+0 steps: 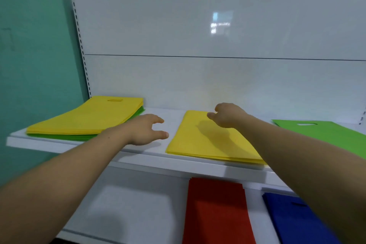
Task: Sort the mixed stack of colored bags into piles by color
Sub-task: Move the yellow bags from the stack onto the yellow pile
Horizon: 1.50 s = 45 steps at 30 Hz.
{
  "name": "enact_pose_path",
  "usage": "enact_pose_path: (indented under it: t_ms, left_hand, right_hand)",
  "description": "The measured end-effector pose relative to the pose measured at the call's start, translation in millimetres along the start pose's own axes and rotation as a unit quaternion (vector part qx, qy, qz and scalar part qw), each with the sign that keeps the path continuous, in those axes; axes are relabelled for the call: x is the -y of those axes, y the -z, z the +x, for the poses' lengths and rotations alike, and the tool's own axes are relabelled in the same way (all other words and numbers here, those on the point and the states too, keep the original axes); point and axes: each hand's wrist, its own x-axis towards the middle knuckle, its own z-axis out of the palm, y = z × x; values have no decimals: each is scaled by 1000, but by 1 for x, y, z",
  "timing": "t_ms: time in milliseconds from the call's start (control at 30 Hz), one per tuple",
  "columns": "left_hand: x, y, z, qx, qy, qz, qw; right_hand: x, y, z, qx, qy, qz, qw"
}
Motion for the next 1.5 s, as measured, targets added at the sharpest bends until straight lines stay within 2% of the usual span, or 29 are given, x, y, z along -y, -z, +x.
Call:
enact_pose_path:
  t_ms: [233, 533, 767, 900, 1100, 1333, 1500]
  left_hand:
    - [89, 31, -6, -29, 45, 22, 998]
    - [238, 79, -16, -45, 104, 14, 993]
    - [317, 95, -16, -30, 135, 3, 990]
    - [335, 93, -14, 19, 119, 7, 993]
    - [333, 95, -13, 21, 81, -3, 996]
    - [329, 100, -9, 53, 62, 11, 997]
    - [326, 101, -3, 72, 71, -10, 995]
  right_hand:
    - [87, -3, 27, -8, 30, 20, 999]
    - [243, -49, 54, 7, 48, 84, 995]
    - [315, -70, 74, 8, -25, 154, 988]
    - [327, -76, 80, -1, -81, 167, 983]
    - [330, -73, 79, -24, -113, 194, 974]
    - [332, -68, 67, -92, -57, 142, 984]
    - [325, -59, 49, -213, 7, 215, 953]
